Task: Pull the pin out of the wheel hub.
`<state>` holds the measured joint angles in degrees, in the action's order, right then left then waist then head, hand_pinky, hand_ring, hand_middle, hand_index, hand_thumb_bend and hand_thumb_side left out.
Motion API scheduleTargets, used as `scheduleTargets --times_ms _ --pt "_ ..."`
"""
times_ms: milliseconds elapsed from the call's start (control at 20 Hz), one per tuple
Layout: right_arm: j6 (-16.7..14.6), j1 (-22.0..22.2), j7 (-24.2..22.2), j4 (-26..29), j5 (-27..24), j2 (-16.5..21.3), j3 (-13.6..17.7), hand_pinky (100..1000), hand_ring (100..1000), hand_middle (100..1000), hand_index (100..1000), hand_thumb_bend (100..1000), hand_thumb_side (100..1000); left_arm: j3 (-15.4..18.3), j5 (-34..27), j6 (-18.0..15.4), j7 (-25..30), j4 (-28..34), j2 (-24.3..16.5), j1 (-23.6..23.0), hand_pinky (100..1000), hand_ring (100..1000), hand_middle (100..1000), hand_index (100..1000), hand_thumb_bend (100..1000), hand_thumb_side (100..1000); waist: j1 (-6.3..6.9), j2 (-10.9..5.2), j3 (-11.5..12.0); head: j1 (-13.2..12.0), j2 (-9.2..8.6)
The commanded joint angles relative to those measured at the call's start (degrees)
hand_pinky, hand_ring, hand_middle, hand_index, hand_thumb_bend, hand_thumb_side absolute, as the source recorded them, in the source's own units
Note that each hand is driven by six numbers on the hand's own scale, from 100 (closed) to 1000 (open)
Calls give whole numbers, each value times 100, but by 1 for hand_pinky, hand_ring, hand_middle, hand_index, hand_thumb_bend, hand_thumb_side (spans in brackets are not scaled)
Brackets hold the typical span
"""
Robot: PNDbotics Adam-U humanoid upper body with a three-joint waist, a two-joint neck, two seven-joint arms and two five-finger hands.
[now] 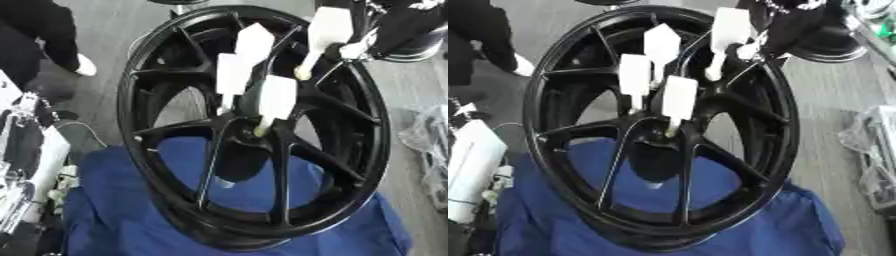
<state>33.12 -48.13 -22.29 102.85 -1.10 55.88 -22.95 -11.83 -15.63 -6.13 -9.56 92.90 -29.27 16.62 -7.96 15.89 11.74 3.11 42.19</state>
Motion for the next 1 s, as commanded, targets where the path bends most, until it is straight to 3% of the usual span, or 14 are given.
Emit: scheduleTargets --times_ms 50,300,500,700,900,1000 --pt "-66 323 356 212 -210 528 669 662 505 337 403 100 106 69 3 -1 -27 109 -161 28 626 805 658 692 145 906 48 -87 -25 -31 -45" --pt "-221 1788 1336 208 -680 982 1853 659 499 336 406 100 100 133 -13 -17 -98 128 -168 1 626 803 658 691 145 904 68 -46 -113 -159 -82" --pt "-452 2916 2060 -124 -900 886 2681 661 503 343 414 100 100 206 -14 -36 -187 131 -193 -73 626 803 658 690 144 905 95 -29 -233 -263 -75" --pt "-784 3705 2192 -804 -676 614 3241 678 527 370 437 100 105 264 -16 -56 -257 136 -211 -131 626 802 657 690 145 904 114 -20 -316 -322 -75" --pt "-1294 4089 2005 -1559 85 330 3670 717 592 436 494 100 144 280 -24 -63 -292 133 -212 -146 626 802 657 690 145 905 117 -14 -343 -333 -69" --pt "-1574 4171 1701 -1929 444 211 3802 758 672 534 603 148 153 282 -25 -63 -298 133 -210 -145 626 802 657 690 145 906 118 -13 -343 -327 -48"
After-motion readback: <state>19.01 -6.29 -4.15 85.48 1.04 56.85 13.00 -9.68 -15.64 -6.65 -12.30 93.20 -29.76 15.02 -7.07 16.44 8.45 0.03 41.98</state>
